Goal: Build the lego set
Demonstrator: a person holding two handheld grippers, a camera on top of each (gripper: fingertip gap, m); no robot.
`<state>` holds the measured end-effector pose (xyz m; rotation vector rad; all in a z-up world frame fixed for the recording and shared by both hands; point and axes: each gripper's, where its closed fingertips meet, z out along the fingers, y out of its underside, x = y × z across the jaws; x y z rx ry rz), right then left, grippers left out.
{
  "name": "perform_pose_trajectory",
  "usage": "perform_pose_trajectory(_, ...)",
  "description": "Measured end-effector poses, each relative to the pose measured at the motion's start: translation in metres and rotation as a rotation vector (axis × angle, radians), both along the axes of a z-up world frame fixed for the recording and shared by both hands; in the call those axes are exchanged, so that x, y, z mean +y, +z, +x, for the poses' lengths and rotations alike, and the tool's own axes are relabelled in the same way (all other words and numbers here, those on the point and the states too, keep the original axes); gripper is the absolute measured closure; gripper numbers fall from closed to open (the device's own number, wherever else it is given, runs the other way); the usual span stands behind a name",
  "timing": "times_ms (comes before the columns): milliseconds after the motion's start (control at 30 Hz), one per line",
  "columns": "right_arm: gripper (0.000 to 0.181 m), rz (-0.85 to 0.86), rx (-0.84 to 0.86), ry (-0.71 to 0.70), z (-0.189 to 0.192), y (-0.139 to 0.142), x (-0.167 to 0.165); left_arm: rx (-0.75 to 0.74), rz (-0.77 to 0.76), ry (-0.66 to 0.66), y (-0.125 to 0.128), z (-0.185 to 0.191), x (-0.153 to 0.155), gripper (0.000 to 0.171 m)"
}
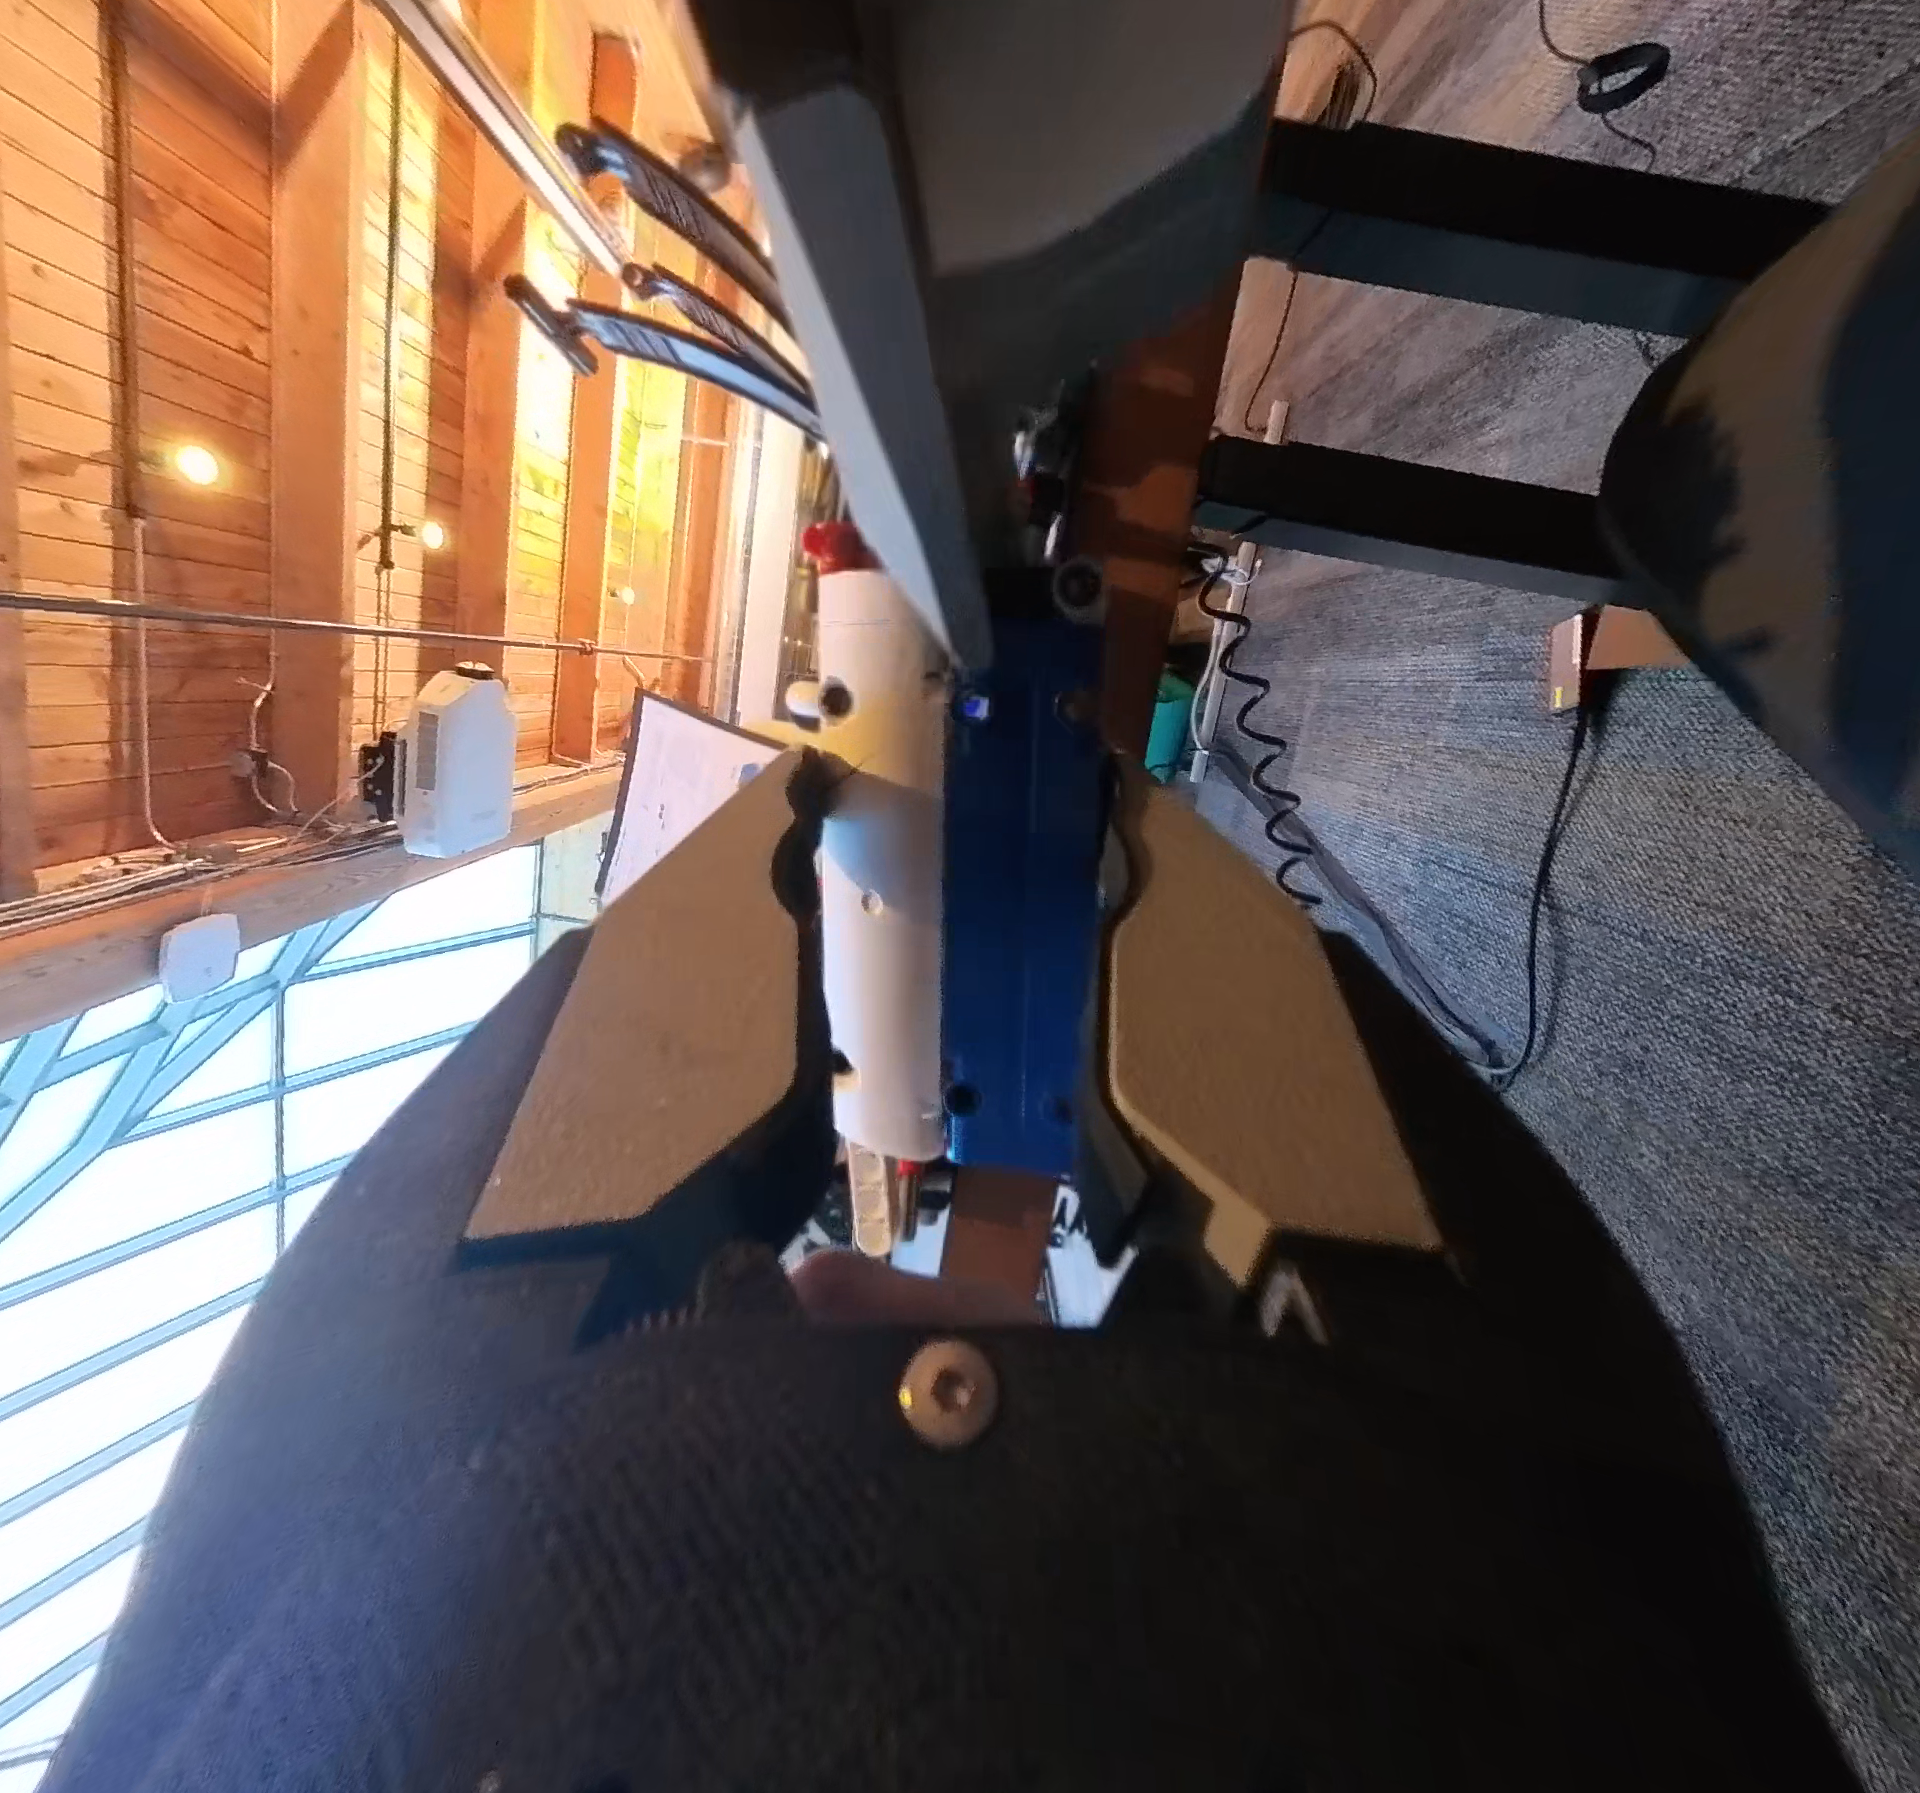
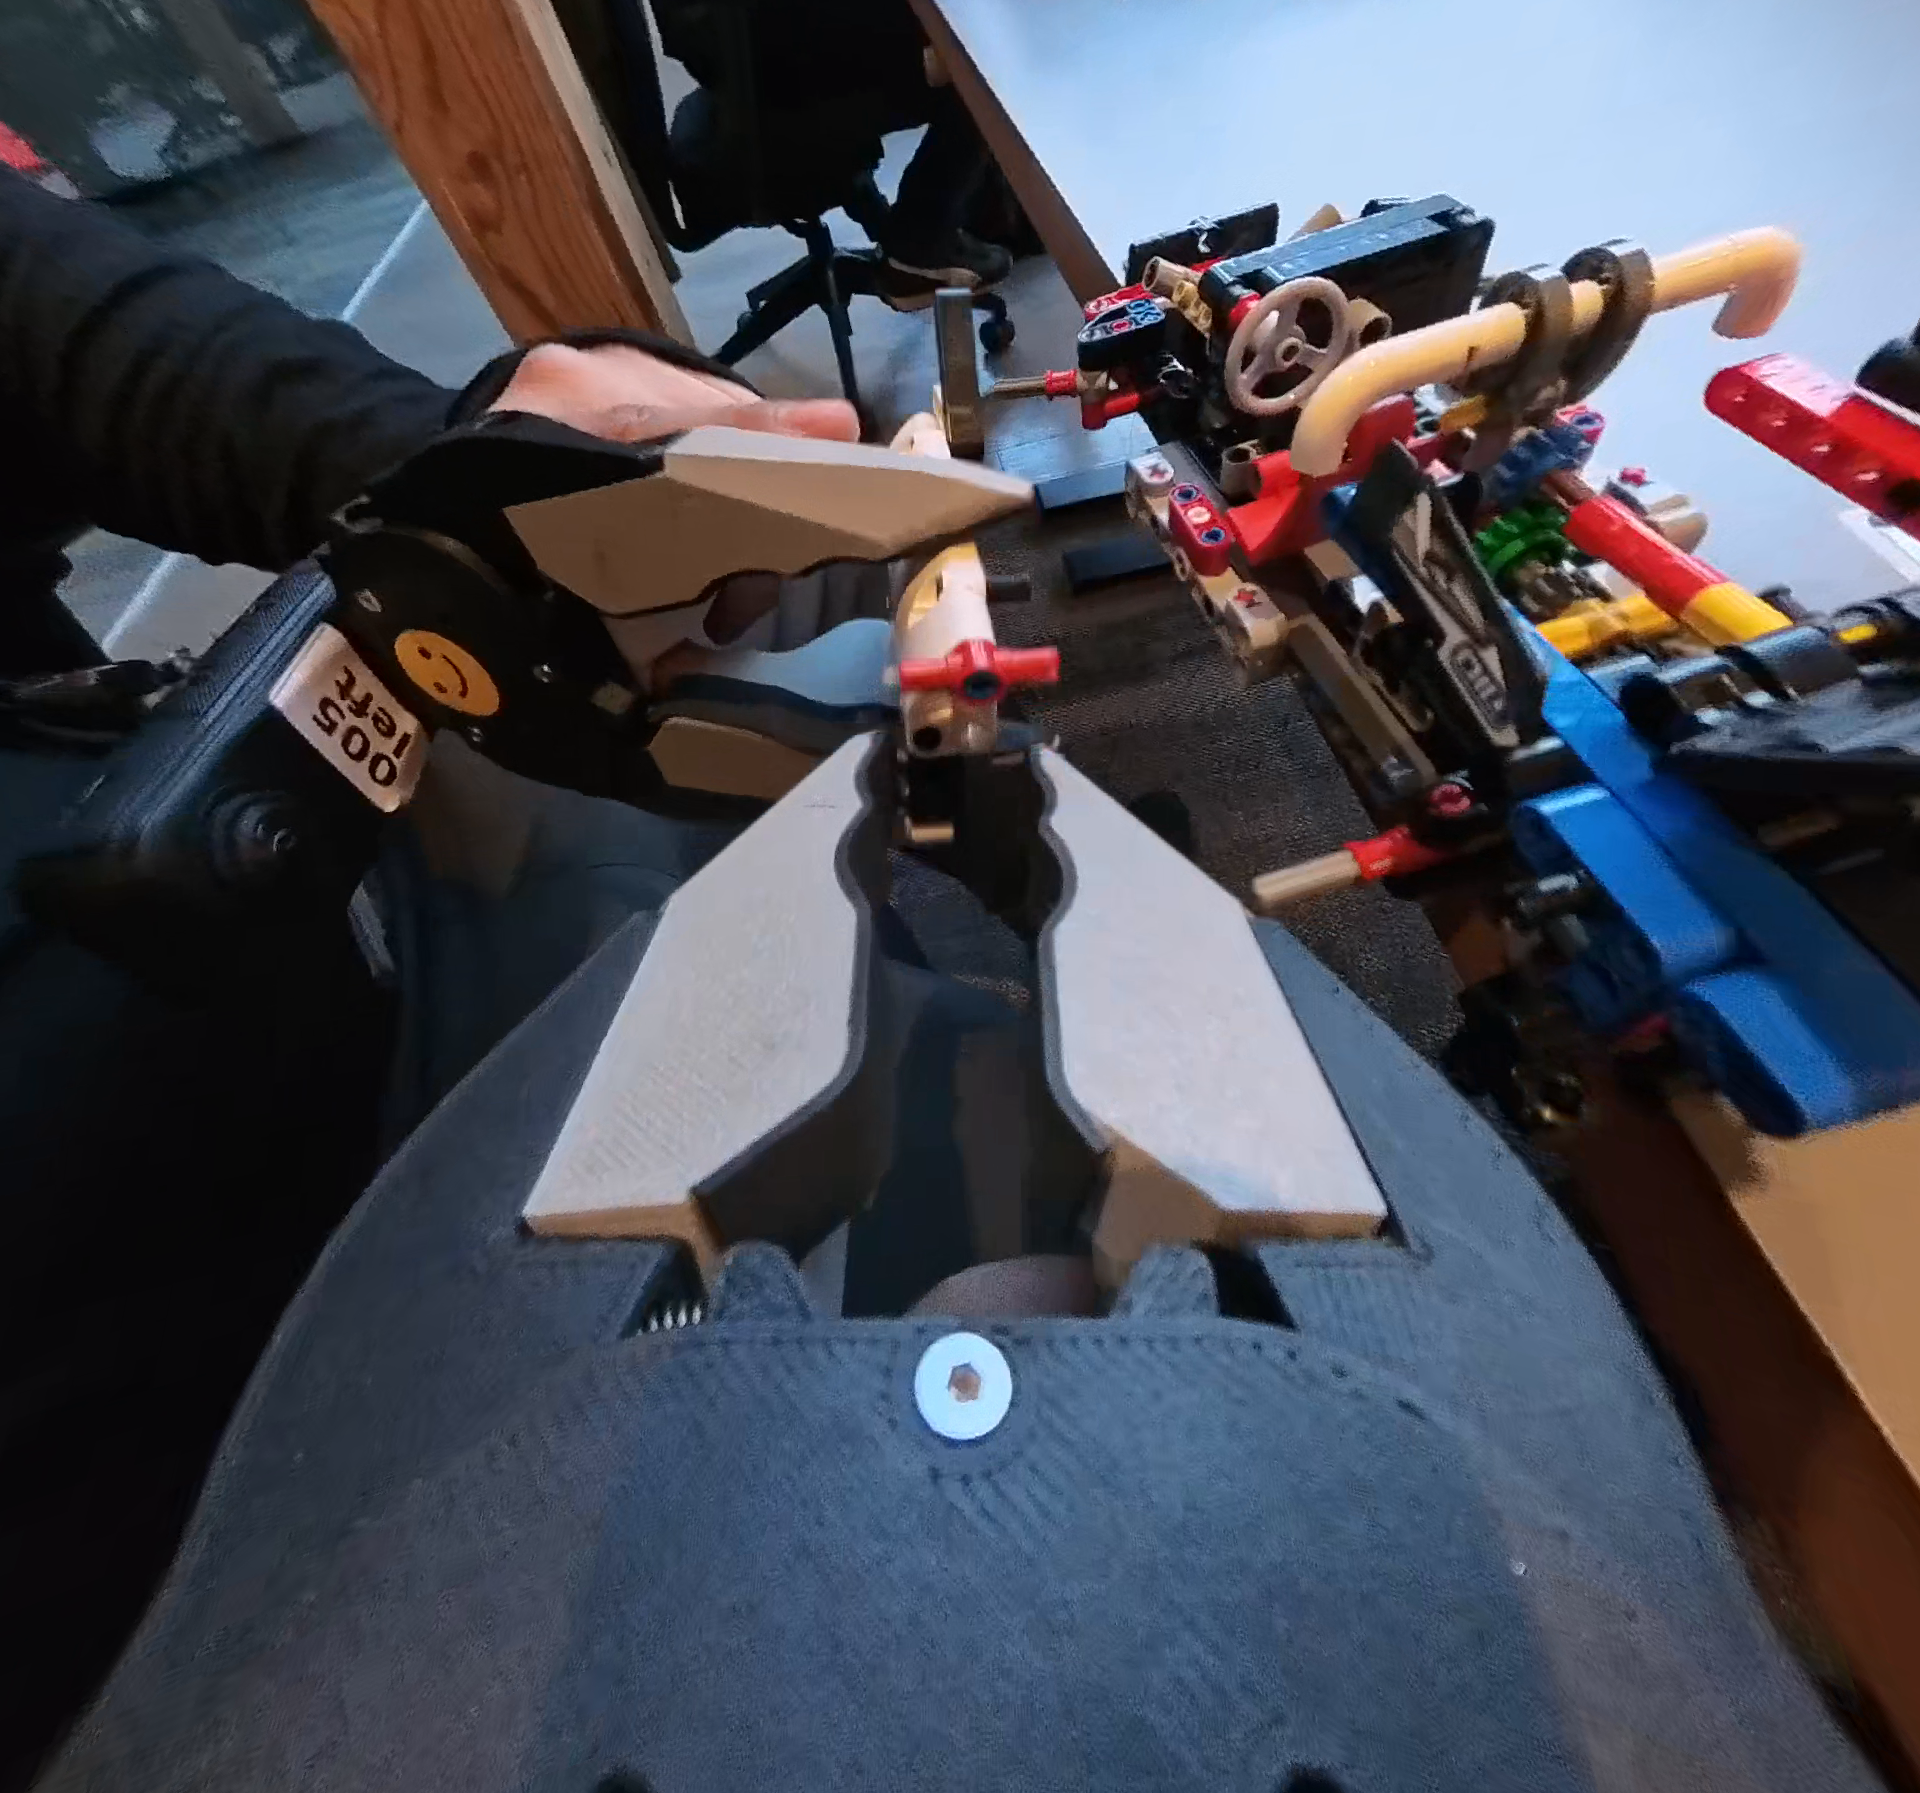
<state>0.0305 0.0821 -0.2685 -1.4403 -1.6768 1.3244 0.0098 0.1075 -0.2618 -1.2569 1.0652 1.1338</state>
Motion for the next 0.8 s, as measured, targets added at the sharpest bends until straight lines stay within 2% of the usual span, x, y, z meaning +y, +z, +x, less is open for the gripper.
perform_pose_trajectory(200,0.158,0.012,0.011,-0.016,0.004,0.004,-0.001,0.008,0.010,-0.005,0.005,0.000,-0.003,0.122)
perform_pose_trajectory(300,0.170,0.018,0.029,0.008,0.004,0.006,-0.007,0.012,0.012,-0.003,0.005,0.001,-0.001,0.121)
perform_pose_trajectory(800,0.171,0.026,0.090,0.001,0.001,0.011,0.000,-0.038,0.047,0.027,0.004,0.001,0.000,0.123)
